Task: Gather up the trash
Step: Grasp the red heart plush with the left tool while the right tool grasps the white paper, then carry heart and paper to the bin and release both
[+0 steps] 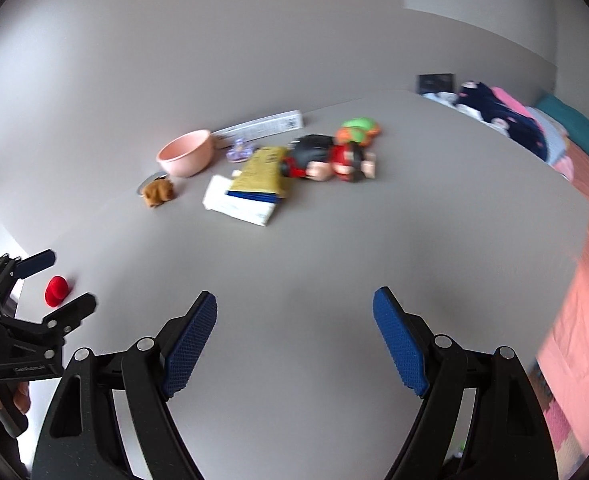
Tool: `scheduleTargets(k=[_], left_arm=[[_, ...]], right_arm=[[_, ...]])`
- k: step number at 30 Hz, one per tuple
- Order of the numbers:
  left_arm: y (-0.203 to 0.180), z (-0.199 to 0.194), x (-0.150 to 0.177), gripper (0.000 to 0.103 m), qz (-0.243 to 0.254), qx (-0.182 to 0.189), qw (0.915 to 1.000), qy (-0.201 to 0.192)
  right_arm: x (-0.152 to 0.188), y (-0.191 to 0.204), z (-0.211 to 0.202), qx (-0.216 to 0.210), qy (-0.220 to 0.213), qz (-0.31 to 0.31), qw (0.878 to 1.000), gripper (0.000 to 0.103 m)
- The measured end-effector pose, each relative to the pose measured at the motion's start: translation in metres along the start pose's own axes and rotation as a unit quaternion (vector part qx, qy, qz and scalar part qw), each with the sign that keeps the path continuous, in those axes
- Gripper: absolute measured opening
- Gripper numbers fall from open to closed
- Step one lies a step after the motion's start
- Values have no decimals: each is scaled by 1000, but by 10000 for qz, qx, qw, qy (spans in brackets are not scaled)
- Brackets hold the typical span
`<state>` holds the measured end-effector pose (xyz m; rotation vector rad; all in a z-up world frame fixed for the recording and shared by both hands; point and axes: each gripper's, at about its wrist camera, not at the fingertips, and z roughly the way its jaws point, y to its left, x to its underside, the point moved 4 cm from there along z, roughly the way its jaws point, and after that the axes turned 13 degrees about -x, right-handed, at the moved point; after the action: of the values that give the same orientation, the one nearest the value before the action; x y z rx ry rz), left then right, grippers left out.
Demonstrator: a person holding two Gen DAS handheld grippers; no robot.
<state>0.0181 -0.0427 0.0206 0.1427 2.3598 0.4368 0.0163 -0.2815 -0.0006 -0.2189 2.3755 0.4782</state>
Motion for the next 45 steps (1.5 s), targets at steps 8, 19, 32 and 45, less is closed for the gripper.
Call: scheduleTargets(k=[8, 19, 32, 45], left_arm=[[64, 22, 26, 97, -584, -273, 9977, 210], [79, 53, 46, 97, -965, 153, 9933, 617], [82, 59, 50, 47, -1122, 307, 9909, 671], [62, 19, 9, 47, -1086, 512, 9925, 220]], right_arm=[[-28, 21, 70, -42, 434, -282, 9987, 81], [-54, 25, 131, 206, 631, -160, 9977, 62], [-40, 37, 121, -373, 566, -83, 9977, 2], [-38, 49, 52, -935, 16, -102, 9956, 2]])
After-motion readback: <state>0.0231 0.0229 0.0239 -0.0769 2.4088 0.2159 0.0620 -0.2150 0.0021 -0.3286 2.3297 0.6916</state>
